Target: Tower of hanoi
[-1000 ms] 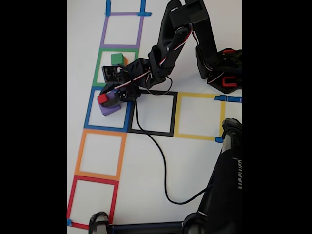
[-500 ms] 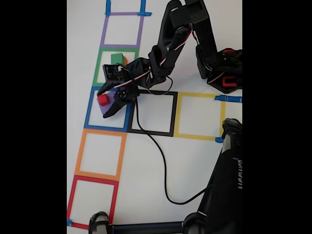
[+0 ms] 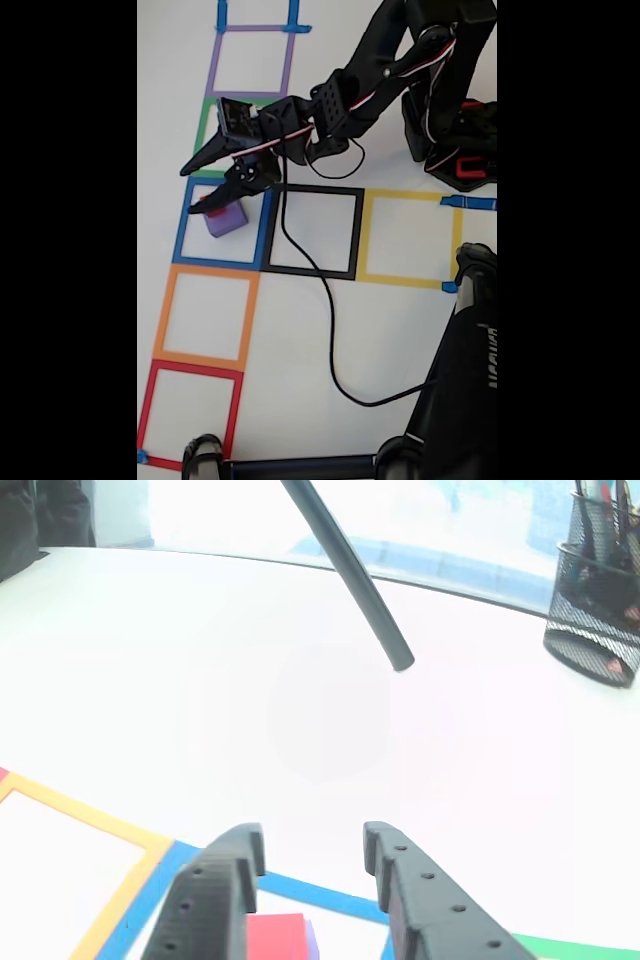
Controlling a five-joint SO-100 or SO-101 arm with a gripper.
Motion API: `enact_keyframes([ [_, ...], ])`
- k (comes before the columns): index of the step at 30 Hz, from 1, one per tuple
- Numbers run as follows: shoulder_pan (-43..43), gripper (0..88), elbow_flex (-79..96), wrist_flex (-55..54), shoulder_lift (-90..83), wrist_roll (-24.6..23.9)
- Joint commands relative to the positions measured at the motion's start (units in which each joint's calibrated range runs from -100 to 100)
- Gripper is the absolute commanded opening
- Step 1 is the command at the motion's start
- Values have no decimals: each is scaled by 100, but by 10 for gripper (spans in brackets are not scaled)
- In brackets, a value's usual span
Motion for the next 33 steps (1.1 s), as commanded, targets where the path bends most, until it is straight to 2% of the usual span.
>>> enact_keyframes([
  [1,420,9,512,1125,-1642,36],
  [5,957,9,839,2348,-2820,36],
  [10,1561,9,166,4332,-3765,36],
  [15,1954,9,-1852,6955,-3854,36],
  [22,2309,9,-5525,10324,-3224,36],
  [27,2702,9,-7298,11830,-2837,36],
  [33,2856,14,-7407,12113,-2982,36],
])
